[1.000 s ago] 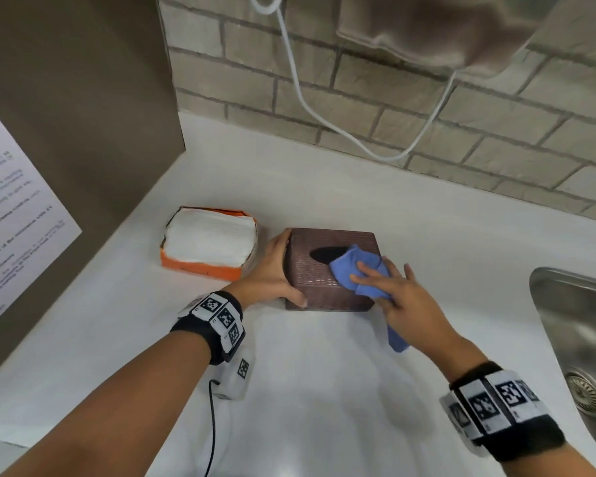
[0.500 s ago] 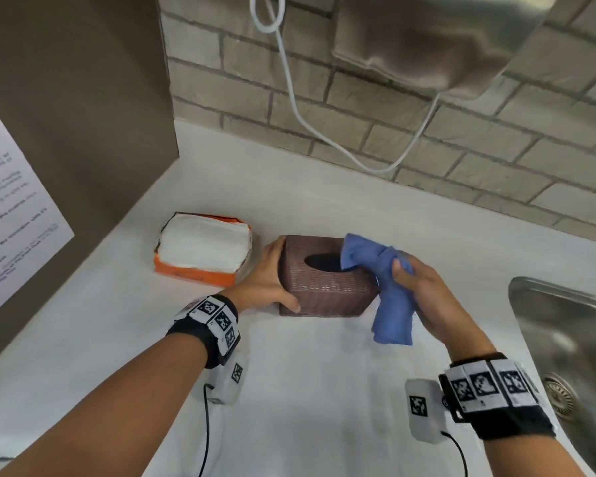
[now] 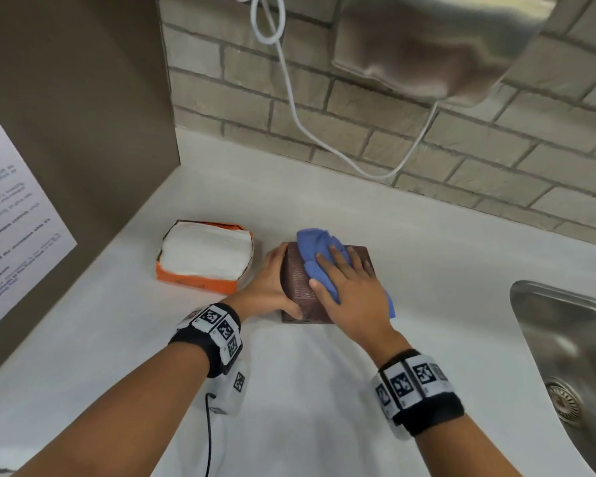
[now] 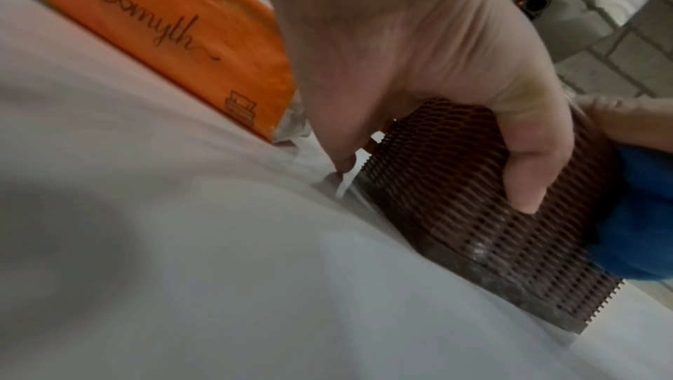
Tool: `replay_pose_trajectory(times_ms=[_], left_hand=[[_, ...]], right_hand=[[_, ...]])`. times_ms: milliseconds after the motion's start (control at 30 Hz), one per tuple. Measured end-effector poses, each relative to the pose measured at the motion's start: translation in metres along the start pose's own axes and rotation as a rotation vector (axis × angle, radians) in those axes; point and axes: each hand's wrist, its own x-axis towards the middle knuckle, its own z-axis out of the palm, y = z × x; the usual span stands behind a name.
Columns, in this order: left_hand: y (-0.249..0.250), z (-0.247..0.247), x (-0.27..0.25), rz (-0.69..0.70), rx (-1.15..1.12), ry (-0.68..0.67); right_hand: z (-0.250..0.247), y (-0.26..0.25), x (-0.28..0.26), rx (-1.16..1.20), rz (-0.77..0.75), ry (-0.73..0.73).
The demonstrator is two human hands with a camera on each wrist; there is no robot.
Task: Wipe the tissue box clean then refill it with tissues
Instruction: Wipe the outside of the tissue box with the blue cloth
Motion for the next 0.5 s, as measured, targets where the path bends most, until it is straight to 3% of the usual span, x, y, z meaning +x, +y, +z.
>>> replay_pose_trajectory(times_ms=[67,167,267,400,500], left_hand=[[-0.001,-0.001,0.000,0.005,0.000,-0.010],[-0.004,-0.002,0.000,0.011,-0.002,-0.032],[-0.004,-0.001,0.000,-0.005,-0.017,-0.018],[-0.004,0.001,0.002,-0.018,-0.017,-0.016],[-0.005,0.001,0.003,-0.005,-0.036,-0.022]], right_hand=[[0.002,-0.015,0.002,0.009,0.029,0.010],[0.004,-0.035,0.000,0.001,-0.051,0.025],[-0.003,-0.008,-0.006,0.034,-0.105,-0.005],[-0.006,0.038,-0.015,0.164,0.036,0.054],[0.006,0.000,-0.008,0.060,0.058,0.111]])
